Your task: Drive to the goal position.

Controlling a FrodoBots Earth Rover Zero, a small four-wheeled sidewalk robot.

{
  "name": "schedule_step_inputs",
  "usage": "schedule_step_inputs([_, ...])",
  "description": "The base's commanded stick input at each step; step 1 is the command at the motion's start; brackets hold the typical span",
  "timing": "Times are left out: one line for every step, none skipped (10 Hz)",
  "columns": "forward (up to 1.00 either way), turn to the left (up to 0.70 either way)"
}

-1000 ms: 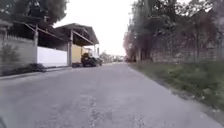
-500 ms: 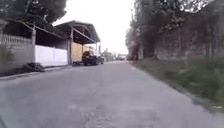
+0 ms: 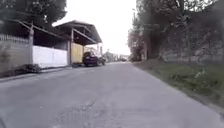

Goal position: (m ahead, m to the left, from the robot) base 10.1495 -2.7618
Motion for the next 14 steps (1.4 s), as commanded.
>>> schedule_step_inputs([1.00,-0.36])
schedule_step_inputs([1.00,-0.36])
schedule_step_inputs([1.00,-0.36])
schedule_step_inputs([1.00,-0.36])
schedule_step_inputs([1.00,-0.36])
schedule_step_inputs([1.00,0.04])
schedule_step_inputs([1.00,0.05])
schedule_step_inputs([1.00,0.05])
schedule_step_inputs([1.00,0.05])
schedule_step_inputs([1.00,0.05])
schedule_step_inputs([1.00,0.05])
schedule_step_inputs([1.00,0.05])
schedule_step_inputs([1.00,0.05])
schedule_step_inputs([1.00,0.05])
